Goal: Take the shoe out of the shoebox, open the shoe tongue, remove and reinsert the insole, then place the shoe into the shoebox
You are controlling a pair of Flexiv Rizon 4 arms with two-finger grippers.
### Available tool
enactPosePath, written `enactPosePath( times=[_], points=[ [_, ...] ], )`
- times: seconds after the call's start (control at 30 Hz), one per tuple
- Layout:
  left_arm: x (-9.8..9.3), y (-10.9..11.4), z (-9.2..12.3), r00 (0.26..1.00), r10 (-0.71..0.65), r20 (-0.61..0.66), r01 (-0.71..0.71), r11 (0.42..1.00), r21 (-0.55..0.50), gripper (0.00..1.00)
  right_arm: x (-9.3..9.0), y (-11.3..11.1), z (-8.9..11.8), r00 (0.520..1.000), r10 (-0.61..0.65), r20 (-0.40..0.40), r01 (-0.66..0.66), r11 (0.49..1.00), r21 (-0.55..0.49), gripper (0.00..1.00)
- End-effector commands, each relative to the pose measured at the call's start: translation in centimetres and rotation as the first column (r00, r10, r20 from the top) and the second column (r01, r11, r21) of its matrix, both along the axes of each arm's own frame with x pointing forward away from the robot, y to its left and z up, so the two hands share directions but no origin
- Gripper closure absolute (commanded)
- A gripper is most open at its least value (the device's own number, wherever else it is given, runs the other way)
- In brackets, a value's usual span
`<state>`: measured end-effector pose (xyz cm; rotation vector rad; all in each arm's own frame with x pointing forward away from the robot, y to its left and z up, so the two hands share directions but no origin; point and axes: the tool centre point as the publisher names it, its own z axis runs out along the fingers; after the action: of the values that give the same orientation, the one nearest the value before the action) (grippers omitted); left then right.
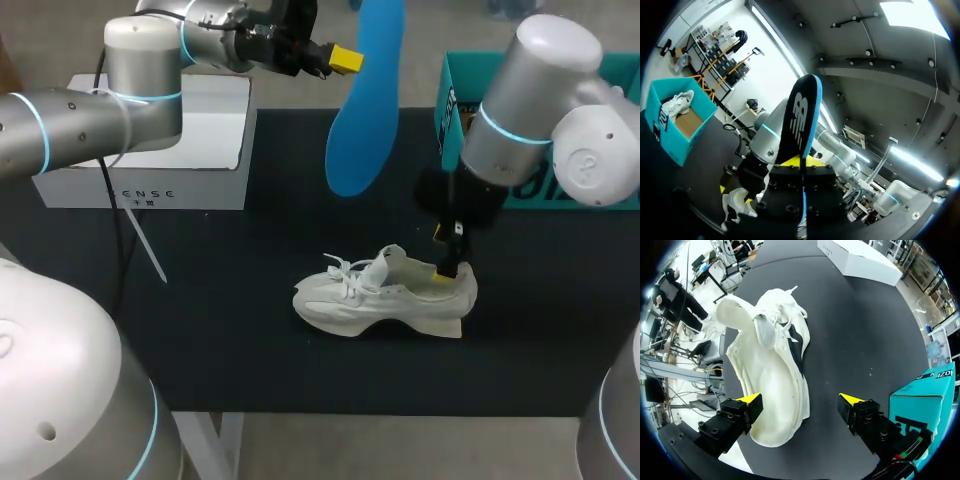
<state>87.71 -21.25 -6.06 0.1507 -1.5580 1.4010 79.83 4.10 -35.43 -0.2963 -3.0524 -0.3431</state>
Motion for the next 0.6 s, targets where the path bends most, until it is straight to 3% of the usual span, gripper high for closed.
enactPosePath(
  times=[0.03,0.17,0.27,0.33,0.37,0.4,0.47,0.6],
  points=[
    [0.0,0.0,0.0,1.0,0.001,0.001,-0.001,1.0,-0.001,1.0,0.1,0.3,-1.2,1.0,0.0,0.0,0.0,1.0,0.004,0.0],
    [0.0,0.0,0.0,1.0,0.001,0.001,-0.001,1.0,-0.001,1.0,0.1,0.6,-1.8,1.0,0.002,-0.002,-0.002,1.0,0.014,0.0],
    [0.0,0.0,0.0,1.0,0.001,0.001,-0.001,1.0,-0.001,1.0,0.2,0.9,-2.3,1.0,0.01,-0.005,-0.01,1.0,0.019,0.16],
    [0.0,0.0,0.0,1.0,0.001,0.001,-0.001,1.0,-0.001,1.0,0.3,1.1,-2.8,1.0,0.02,-0.013,-0.019,1.0,0.022,0.5],
    [0.0,0.0,0.0,1.0,0.001,0.001,-0.001,1.0,-0.001,1.0,0.3,1.2,-3.0,1.0,0.023,-0.016,-0.023,0.999,0.026,0.54],
    [0.0,0.0,0.0,1.0,0.001,0.001,-0.001,1.0,-0.001,1.0,0.3,1.3,-3.2,1.0,0.025,-0.019,-0.024,0.999,0.033,0.66],
    [0.0,0.0,0.0,1.0,0.001,0.001,-0.001,1.0,-0.001,1.0,0.2,1.4,-3.6,0.999,0.029,-0.026,-0.028,0.999,0.038,1.0],
    [0.0,0.0,0.0,1.0,0.001,0.001,-0.001,1.0,-0.001,1.0,-0.1,1.5,-4.2,0.999,0.03,-0.032,-0.028,0.998,0.058,1.0]
  ],
)
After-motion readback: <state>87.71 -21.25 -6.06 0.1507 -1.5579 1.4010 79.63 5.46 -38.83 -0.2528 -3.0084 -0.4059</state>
